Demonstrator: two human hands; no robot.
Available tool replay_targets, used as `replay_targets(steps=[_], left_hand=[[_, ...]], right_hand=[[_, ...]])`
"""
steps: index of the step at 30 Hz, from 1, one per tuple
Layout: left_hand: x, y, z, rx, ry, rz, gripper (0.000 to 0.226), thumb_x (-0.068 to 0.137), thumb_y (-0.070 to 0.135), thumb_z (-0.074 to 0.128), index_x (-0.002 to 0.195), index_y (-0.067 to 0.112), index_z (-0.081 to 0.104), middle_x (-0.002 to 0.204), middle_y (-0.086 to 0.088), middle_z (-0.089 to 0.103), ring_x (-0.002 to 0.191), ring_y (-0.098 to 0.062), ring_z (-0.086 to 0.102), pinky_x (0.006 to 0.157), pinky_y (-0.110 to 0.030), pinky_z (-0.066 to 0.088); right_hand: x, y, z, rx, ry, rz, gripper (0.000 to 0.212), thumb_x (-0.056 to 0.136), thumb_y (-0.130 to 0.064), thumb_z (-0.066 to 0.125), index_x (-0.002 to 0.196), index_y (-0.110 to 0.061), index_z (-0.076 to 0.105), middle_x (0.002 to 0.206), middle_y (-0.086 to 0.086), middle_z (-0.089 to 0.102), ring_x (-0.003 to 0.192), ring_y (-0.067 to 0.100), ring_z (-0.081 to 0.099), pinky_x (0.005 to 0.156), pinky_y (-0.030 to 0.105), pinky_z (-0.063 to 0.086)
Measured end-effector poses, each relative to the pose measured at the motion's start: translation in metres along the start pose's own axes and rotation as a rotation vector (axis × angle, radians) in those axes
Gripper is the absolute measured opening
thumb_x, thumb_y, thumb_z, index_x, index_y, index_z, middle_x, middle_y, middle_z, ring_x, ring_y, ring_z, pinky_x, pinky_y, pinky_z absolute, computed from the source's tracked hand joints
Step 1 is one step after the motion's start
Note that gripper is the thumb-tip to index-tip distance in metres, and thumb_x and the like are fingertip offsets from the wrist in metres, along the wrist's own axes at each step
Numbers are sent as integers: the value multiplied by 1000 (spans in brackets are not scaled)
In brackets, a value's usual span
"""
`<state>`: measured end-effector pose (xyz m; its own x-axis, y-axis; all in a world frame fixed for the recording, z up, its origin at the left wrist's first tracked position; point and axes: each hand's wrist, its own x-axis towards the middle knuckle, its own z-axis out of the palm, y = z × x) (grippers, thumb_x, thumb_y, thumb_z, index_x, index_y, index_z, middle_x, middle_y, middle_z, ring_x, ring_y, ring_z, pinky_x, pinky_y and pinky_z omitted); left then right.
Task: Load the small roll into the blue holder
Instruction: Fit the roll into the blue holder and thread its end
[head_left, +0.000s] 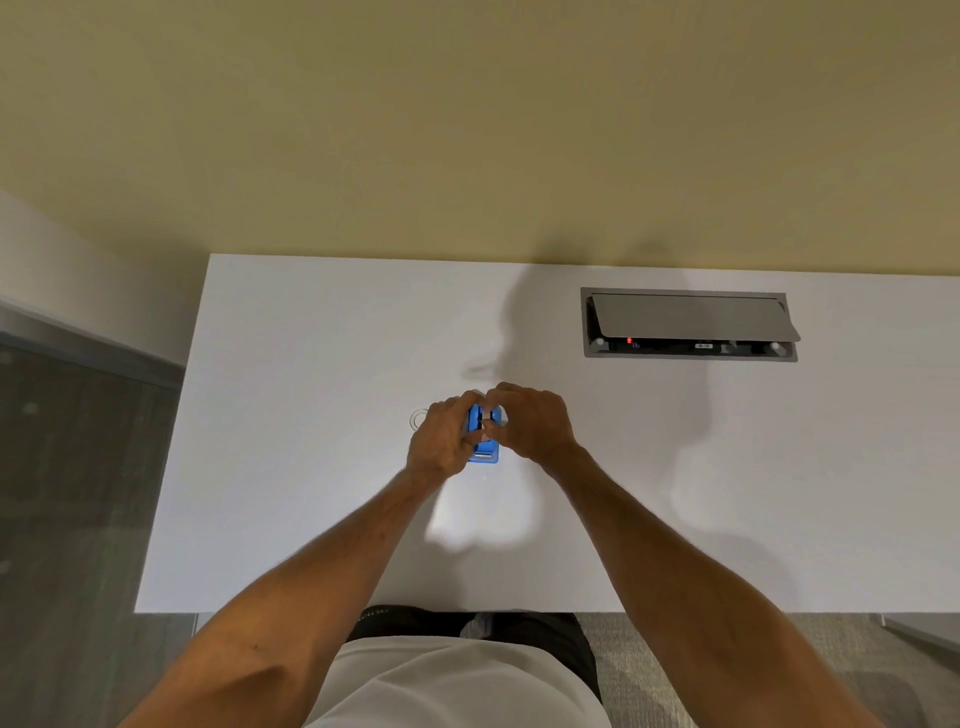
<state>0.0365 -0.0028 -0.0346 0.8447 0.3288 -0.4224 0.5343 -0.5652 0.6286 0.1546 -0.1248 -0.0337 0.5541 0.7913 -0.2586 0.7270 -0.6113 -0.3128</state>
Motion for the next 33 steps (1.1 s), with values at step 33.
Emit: replay_targets(steps=[33], left_hand=[[1,-3,3,0,3,-31,44,97,34,71,136,20,57,120,-6,72,113,-27,66,104,-43,56]], right_hand=[[1,1,-4,10,-34,-4,39,98,-53,58,115,-21,71,106,-4,73,85,17,71,80,30,61]])
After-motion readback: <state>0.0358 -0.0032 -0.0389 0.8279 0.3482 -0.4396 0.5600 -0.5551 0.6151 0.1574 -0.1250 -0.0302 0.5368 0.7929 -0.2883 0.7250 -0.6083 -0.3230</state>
